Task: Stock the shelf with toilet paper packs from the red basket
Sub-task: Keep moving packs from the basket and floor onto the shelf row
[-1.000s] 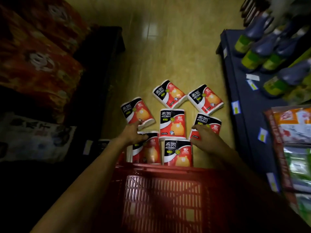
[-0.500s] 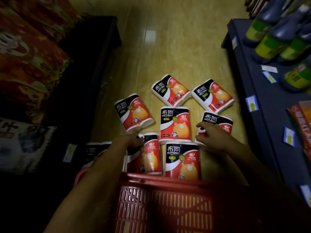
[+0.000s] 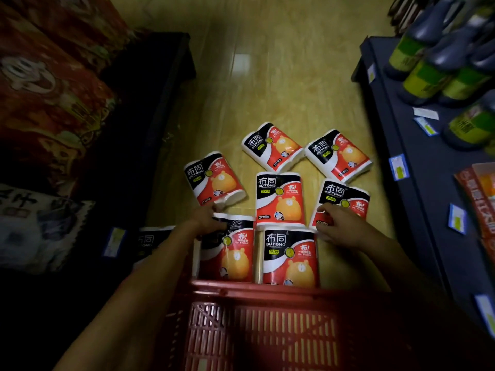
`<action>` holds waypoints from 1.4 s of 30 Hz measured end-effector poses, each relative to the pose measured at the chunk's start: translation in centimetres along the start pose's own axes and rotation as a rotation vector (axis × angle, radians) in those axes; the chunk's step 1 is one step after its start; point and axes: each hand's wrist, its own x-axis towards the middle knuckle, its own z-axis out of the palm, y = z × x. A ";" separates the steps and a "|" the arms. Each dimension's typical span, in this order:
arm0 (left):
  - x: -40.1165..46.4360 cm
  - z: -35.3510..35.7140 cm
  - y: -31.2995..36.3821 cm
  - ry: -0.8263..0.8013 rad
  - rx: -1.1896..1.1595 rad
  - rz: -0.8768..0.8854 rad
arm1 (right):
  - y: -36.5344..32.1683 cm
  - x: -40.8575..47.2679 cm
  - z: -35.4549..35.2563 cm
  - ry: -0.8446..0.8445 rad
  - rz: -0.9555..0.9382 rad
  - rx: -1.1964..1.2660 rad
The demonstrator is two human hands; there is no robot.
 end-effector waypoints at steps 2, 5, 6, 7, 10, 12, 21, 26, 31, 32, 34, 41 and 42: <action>-0.6 -0.5 0.1 0.040 -0.042 0.002 | 0.0 -0.2 0.0 -0.012 0.012 -0.008; -1.7 -1.0 0.4 0.090 -0.036 0.033 | -0.1 -0.3 -0.2 -0.044 0.023 -0.030; -2.0 -1.1 0.5 0.108 -0.021 0.043 | -0.1 -0.3 -0.2 -0.052 0.025 -0.035; -2.4 -1.3 0.7 0.133 -0.005 0.058 | -0.1 -0.3 -0.2 -0.059 0.029 -0.043; -3.5 -1.8 1.1 0.228 0.007 0.096 | -0.5 -0.1 -0.3 -0.084 0.040 -0.080; -4.1 -2.5 1.4 0.270 -0.006 0.128 | -0.9 0.2 -0.1 -0.114 0.060 -0.091; -7.2 -8.2 5.3 0.429 -0.132 0.380 | -3.3 2.4 1.5 -0.260 0.187 -0.076; -7.2 -10.3 6.9 0.453 -0.174 0.443 | -3.6 4.0 3.3 -0.254 0.222 -0.054; -6.7 -11.0 7.1 0.474 -0.221 0.444 | -3.6 4.4 4.6 -0.235 0.304 -0.053; -6.5 -11.0 7.0 0.472 -0.220 0.445 | -3.4 4.5 4.8 -0.243 0.316 -0.036; -6.3 -11.0 6.8 0.468 -0.227 0.448 | -3.3 4.5 5.1 -0.262 0.327 -0.009; -5.6 -10.9 6.3 0.462 -0.250 0.440 | -3.0 5.0 6.0 -0.241 0.344 0.030; -5.6 -10.9 6.3 0.461 -0.252 0.441 | -3.0 5.0 6.1 -0.232 0.353 0.033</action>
